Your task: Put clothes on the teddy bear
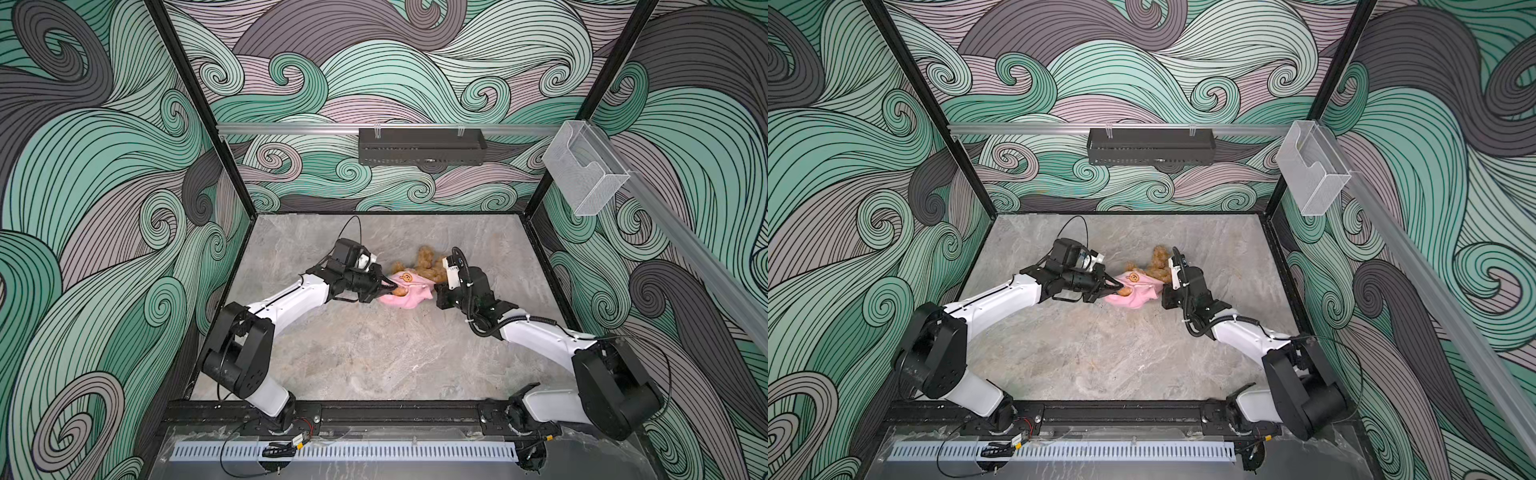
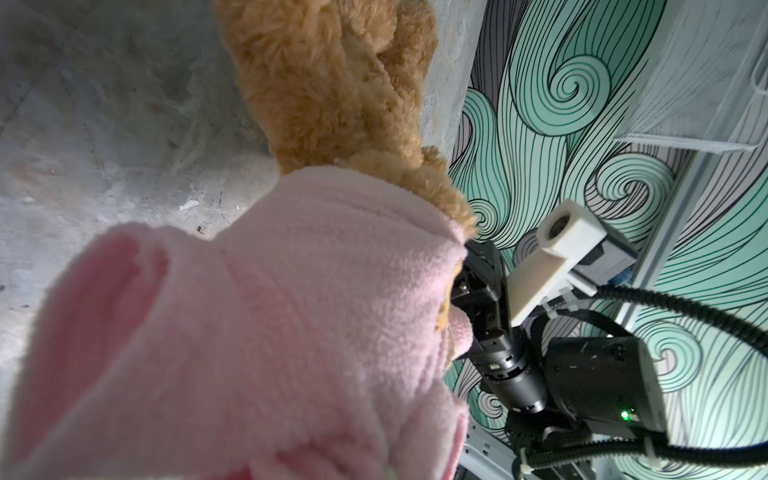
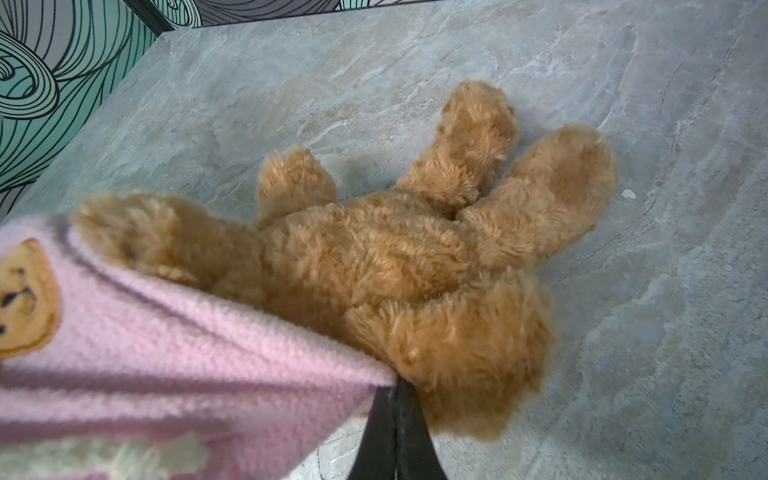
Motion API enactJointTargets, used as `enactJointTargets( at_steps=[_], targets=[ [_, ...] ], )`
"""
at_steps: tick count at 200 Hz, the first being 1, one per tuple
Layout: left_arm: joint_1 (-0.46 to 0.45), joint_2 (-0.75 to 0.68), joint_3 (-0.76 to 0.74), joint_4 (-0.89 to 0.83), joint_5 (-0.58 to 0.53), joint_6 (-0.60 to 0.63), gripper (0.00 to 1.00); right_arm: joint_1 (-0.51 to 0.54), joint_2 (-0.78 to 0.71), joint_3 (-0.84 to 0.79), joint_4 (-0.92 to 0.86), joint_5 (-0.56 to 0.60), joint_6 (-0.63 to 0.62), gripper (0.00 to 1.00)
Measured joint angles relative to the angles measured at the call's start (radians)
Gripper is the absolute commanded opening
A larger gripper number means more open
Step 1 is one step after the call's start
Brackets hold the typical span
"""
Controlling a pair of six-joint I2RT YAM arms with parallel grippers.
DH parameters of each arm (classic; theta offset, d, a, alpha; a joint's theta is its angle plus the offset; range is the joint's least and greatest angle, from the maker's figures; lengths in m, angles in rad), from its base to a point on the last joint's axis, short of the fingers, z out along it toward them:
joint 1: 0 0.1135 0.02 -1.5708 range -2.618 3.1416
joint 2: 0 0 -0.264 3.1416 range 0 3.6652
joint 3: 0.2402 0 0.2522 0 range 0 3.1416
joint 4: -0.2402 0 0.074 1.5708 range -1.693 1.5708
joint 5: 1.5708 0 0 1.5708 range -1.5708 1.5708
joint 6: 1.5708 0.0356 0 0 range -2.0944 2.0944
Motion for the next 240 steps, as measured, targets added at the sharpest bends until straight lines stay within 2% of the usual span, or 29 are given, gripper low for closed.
enactJointTargets(
  at_steps=[34,73,96,120,138,177,210,240],
  targets=[
    [0.002,0.017,0.012,-0.057,0.000,0.121,0.00,-0.049,-0.007,-0.002,-0.018,-0.046,0.011,0.00],
    [0.051,0.016,0.011,-0.116,0.004,0.174,0.00,-0.117,-0.006,-0.055,-0.030,0.034,0.023,0.00],
    [0.065,0.016,0.011,-0.111,0.008,0.188,0.00,-0.108,-0.042,-0.141,0.031,-0.039,0.018,0.00],
    [0.065,0.020,0.013,-0.093,0.027,0.226,0.00,-0.105,-0.093,-0.160,0.051,-0.173,0.006,0.20],
    [0.065,0.021,0.029,-0.114,0.011,0.332,0.00,-0.105,-0.140,-0.144,0.051,-0.260,0.010,0.29],
    [0.057,0.000,0.036,-0.117,-0.074,0.617,0.00,-0.113,-0.223,-0.086,0.042,-0.401,0.057,0.43],
    [0.015,-0.038,0.013,-0.108,-0.149,0.883,0.00,-0.117,-0.173,0.035,0.043,-0.565,0.122,0.45],
    [-0.040,-0.057,-0.008,-0.107,-0.220,1.111,0.00,-0.110,-0.069,0.126,0.031,-0.629,0.193,0.44]
  ],
)
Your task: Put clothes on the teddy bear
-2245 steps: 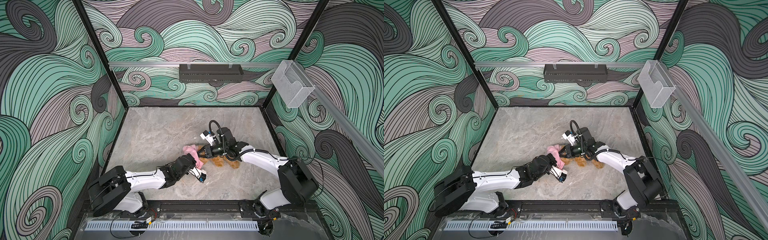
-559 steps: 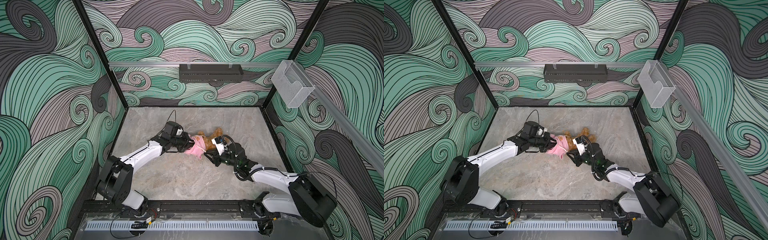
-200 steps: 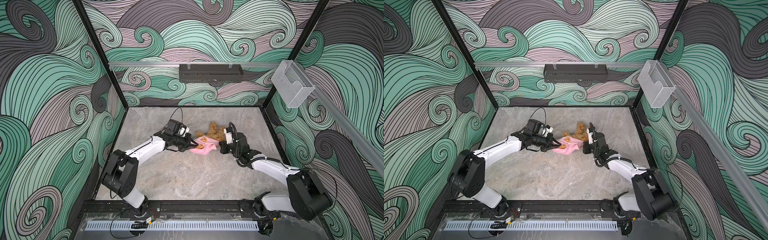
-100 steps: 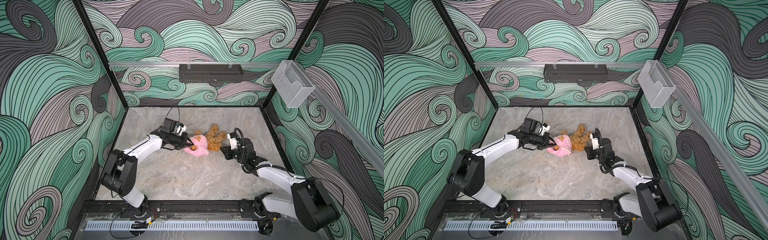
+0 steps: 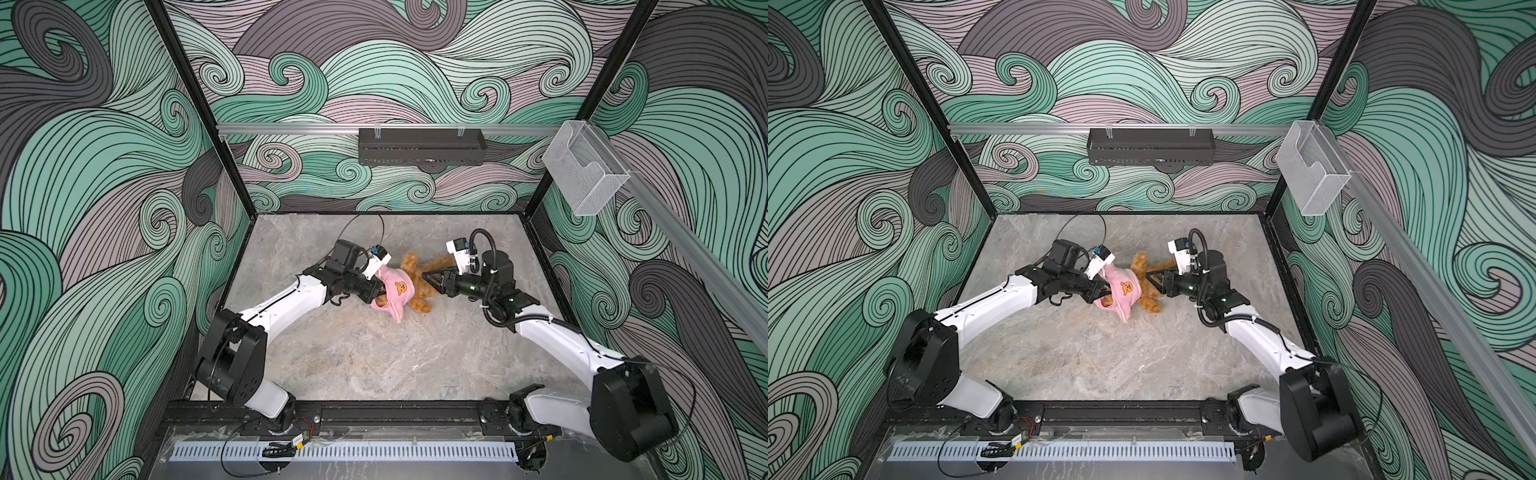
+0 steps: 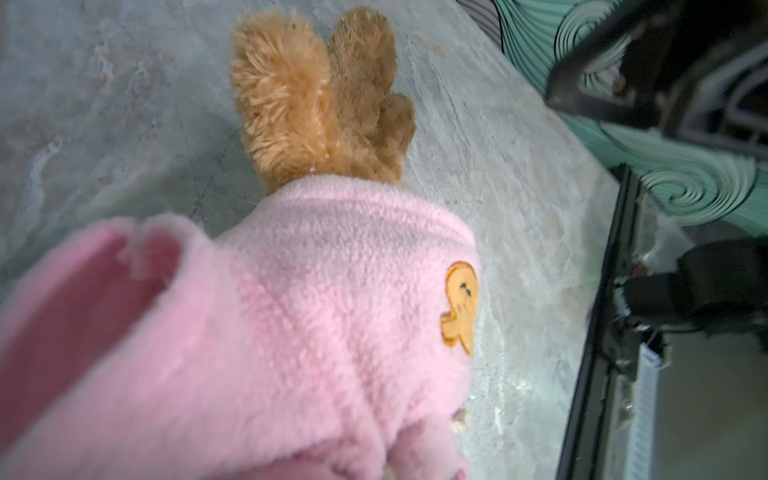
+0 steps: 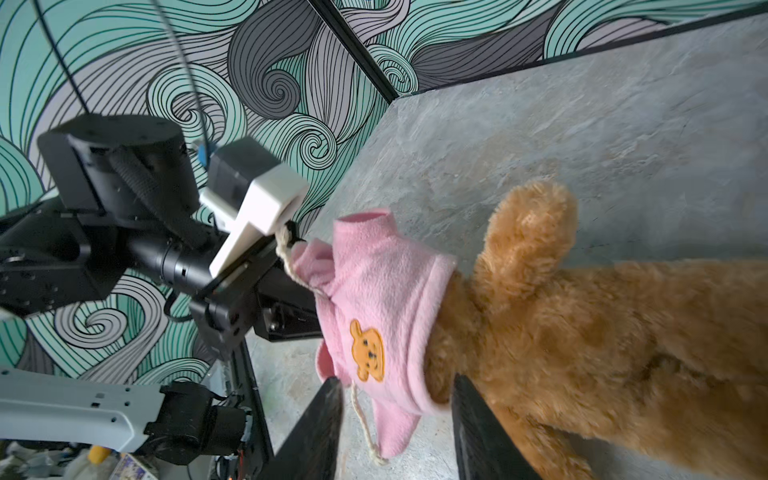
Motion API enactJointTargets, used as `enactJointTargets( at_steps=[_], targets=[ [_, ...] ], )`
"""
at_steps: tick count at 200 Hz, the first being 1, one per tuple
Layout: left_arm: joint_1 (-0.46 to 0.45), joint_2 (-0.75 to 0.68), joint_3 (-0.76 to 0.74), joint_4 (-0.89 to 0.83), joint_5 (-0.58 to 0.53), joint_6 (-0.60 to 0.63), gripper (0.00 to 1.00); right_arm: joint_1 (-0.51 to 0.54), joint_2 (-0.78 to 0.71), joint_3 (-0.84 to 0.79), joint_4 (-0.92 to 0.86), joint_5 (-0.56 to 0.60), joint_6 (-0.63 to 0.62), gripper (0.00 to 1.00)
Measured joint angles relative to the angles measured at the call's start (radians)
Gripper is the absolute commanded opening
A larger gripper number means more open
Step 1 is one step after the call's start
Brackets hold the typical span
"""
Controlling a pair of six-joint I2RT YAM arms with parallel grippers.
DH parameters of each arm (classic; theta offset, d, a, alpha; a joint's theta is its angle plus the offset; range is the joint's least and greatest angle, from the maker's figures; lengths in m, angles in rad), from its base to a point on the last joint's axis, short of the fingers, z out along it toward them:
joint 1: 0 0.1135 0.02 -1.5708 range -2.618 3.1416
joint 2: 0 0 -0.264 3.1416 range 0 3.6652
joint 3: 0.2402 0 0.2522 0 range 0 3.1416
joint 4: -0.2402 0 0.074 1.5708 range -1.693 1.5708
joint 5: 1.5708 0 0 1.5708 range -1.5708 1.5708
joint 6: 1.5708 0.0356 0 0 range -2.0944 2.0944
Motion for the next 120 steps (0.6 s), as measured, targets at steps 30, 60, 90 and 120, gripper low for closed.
enactJointTargets(
  at_steps=[30,60,90,120],
  targets=[
    [-0.056,0.000,-0.006,0.007,-0.086,0.186,0.00,0.019,0.110,0.060,-0.025,-0.031,0.050,0.43],
    [-0.106,0.002,-0.006,0.007,-0.161,0.317,0.00,0.039,0.177,0.088,-0.061,-0.036,0.066,0.41],
    [-0.130,0.013,-0.006,0.011,-0.205,0.381,0.00,0.044,0.217,0.099,-0.098,-0.026,0.065,0.38],
    [-0.137,0.021,-0.005,0.013,-0.231,0.414,0.00,0.046,0.247,0.108,-0.111,-0.013,0.063,0.26]
  ],
)
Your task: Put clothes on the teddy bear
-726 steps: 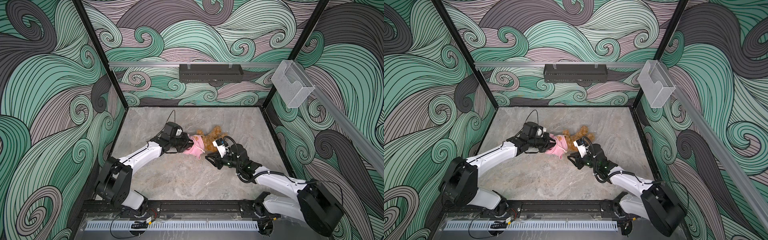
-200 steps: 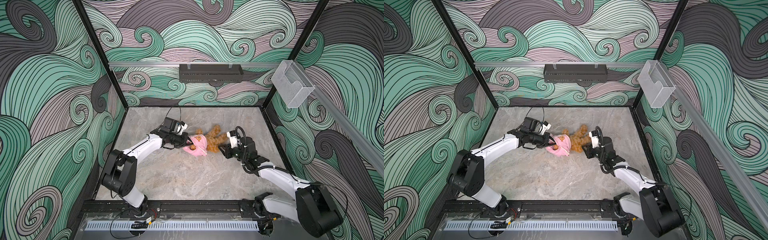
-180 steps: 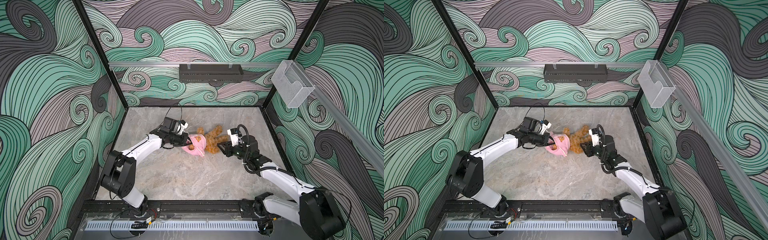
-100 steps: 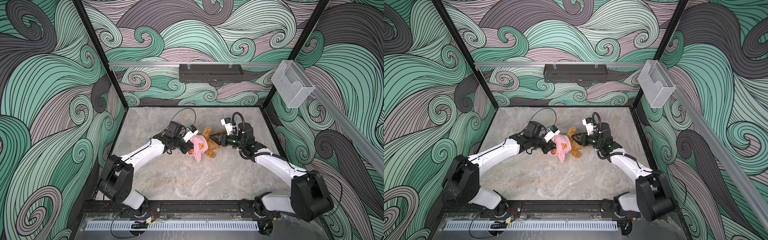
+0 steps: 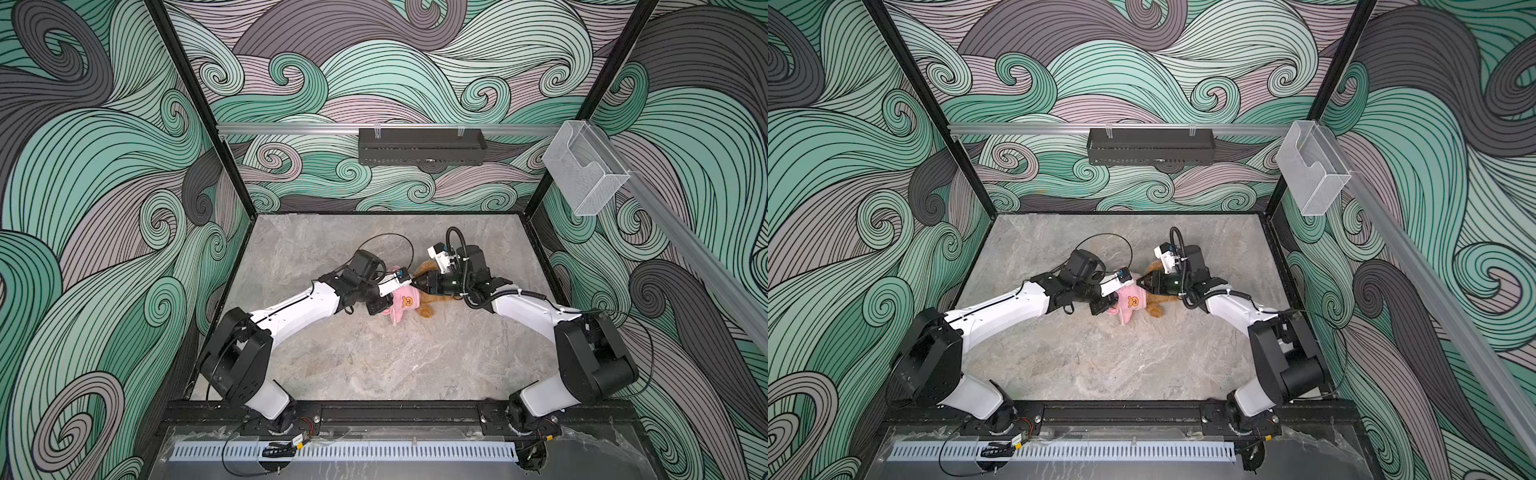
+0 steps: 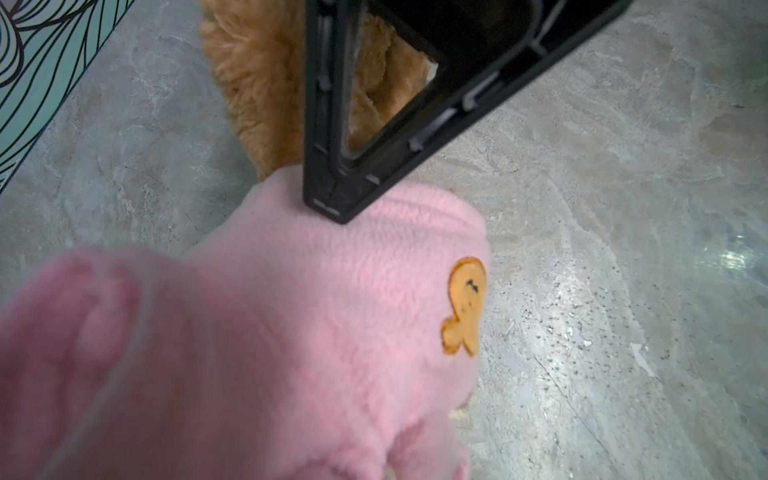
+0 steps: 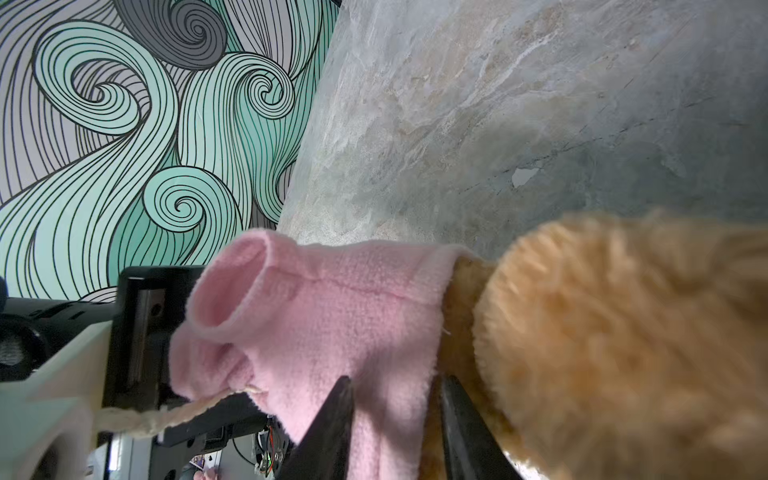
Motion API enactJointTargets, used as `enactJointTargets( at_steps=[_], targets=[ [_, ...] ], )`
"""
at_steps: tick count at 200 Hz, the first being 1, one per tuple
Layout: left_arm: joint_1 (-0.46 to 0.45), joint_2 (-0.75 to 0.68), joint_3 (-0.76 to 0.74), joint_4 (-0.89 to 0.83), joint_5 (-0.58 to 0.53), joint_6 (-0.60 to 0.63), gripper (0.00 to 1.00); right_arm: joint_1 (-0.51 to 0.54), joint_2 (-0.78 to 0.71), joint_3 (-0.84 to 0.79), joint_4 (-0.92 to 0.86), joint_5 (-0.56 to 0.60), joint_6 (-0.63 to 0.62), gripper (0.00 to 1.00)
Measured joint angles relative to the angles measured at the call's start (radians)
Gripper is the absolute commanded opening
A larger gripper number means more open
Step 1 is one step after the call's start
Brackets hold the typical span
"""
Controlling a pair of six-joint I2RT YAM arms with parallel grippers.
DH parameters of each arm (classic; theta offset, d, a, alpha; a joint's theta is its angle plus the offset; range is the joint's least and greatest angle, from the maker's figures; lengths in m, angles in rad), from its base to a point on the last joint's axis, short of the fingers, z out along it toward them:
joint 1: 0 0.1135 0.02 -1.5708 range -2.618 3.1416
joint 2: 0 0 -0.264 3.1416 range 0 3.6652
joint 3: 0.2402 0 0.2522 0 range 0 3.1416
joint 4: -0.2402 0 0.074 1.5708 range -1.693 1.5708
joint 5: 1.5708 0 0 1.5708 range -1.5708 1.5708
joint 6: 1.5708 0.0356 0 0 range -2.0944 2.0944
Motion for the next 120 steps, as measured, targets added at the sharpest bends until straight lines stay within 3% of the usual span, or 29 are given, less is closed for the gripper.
enactJointTargets(
  at_steps=[33,87,120],
  targets=[
    [-0.010,0.000,0.000,-0.002,-0.023,0.028,0.00,0.005,0.012,0.001,-0.002,0.036,0.010,0.00],
    [-0.021,-0.015,-0.008,0.010,-0.040,0.035,0.00,-0.057,-0.105,-0.076,-0.028,0.214,0.033,0.00],
    [-0.040,-0.079,-0.089,0.118,-0.021,0.008,0.00,-0.129,-0.136,-0.149,-0.020,0.198,0.049,0.00]
  ],
)
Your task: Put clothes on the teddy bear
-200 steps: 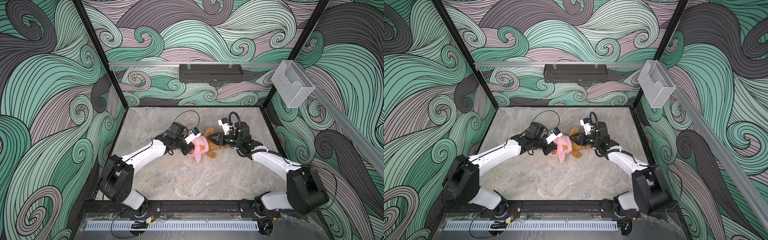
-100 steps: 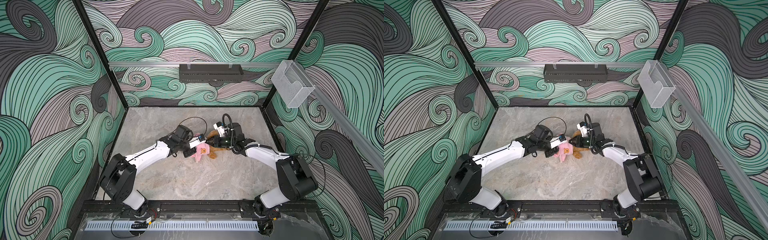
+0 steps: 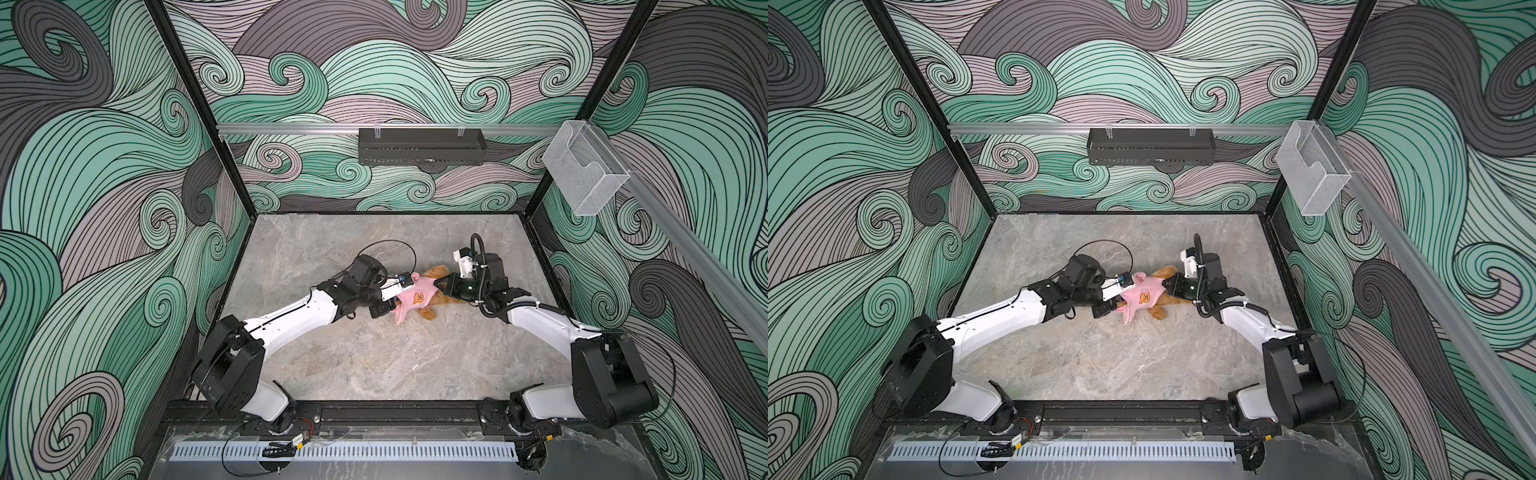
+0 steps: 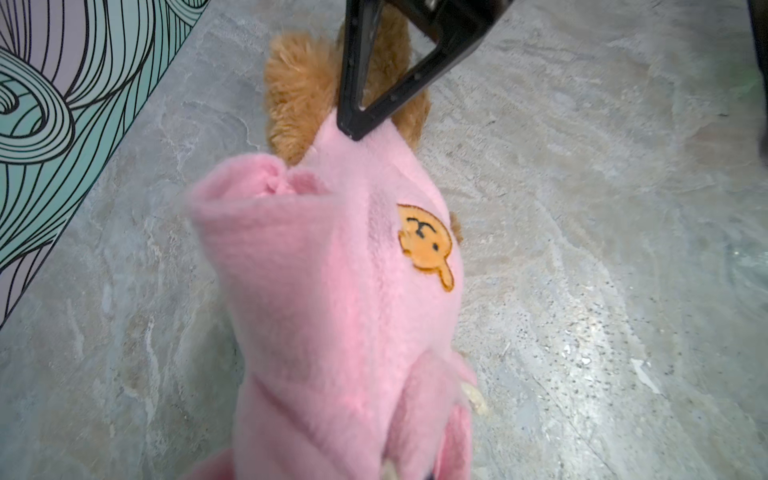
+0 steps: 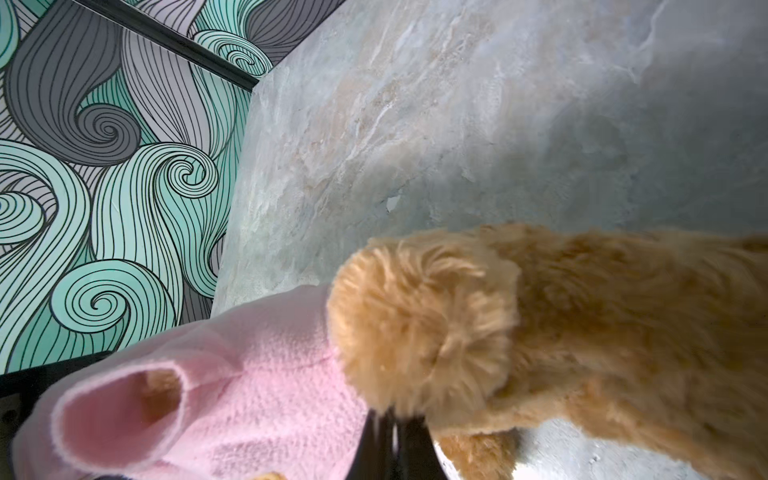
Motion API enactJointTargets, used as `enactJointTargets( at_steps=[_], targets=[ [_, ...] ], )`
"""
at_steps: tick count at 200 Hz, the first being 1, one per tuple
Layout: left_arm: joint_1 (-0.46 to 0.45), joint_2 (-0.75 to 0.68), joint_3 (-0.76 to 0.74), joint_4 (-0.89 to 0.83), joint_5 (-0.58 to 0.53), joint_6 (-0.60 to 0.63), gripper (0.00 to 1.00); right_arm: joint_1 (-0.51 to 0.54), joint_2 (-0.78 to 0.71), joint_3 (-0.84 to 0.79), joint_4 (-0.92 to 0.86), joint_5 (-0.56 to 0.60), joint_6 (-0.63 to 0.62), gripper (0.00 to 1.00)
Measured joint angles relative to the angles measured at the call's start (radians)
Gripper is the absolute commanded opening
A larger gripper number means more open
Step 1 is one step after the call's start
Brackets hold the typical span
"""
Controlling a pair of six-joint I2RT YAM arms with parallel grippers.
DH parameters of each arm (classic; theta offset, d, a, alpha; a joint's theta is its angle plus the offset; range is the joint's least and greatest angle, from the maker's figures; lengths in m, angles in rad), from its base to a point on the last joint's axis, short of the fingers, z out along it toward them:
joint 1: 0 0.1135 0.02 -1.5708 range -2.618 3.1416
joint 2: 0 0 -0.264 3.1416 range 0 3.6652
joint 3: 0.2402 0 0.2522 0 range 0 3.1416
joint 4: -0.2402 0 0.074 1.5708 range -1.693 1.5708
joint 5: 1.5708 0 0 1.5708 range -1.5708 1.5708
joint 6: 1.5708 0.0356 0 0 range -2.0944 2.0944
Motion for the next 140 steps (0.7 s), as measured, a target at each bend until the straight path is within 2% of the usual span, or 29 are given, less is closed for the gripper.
enactJointTargets(
  at_steps=[52,80,110,140],
  targets=[
    [-0.002,-0.024,-0.054,0.055,-0.001,-0.038,0.00,-0.056,0.008,-0.087,0.110,-0.085,0.053,0.00],
    [0.001,-0.027,-0.056,0.055,0.000,-0.046,0.00,-0.042,0.010,-0.105,0.200,-0.115,0.053,0.00],
    [0.011,-0.027,-0.056,0.050,0.003,-0.049,0.00,0.027,-0.011,-0.108,0.203,-0.047,-0.015,0.00],
    [0.021,-0.010,-0.056,0.080,0.045,-0.074,0.00,0.010,-0.052,-0.138,0.175,0.006,-0.027,0.00]
  ],
)
